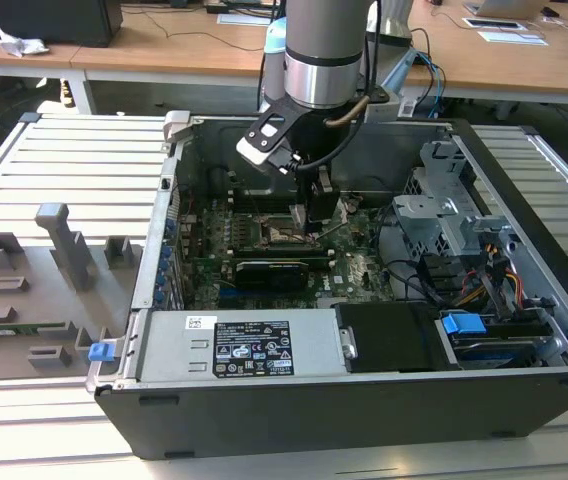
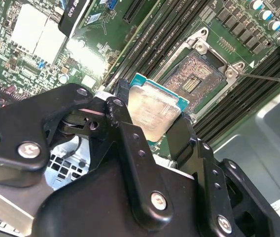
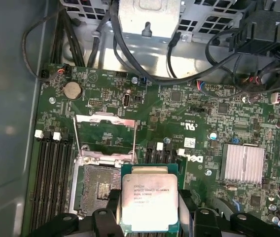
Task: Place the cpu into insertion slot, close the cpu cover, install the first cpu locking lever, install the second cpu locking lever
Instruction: 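Place the cpu into insertion slot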
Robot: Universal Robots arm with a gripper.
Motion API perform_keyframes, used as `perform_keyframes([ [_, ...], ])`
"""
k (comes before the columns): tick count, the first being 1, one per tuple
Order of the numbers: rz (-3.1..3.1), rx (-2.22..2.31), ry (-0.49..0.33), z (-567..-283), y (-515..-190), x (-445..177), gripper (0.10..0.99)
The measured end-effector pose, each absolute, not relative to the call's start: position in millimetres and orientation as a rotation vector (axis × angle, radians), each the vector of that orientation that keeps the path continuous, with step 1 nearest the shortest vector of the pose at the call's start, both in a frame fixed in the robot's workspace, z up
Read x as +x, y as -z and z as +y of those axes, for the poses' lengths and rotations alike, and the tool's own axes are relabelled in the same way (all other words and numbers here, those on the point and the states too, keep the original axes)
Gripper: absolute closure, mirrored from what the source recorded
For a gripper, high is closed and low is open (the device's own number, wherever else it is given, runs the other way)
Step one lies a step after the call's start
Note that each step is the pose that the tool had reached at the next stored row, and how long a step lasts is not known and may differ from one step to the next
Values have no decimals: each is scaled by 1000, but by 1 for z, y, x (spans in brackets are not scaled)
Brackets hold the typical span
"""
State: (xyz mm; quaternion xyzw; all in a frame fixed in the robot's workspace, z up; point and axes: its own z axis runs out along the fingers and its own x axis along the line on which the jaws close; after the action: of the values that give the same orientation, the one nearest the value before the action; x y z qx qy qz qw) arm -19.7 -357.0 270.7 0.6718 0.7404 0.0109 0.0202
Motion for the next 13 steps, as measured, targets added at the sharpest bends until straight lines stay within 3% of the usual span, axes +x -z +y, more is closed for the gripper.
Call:
perform_keyframes([
  [13, 2203, 2181, -31, -355, -270, -20, 541],
])
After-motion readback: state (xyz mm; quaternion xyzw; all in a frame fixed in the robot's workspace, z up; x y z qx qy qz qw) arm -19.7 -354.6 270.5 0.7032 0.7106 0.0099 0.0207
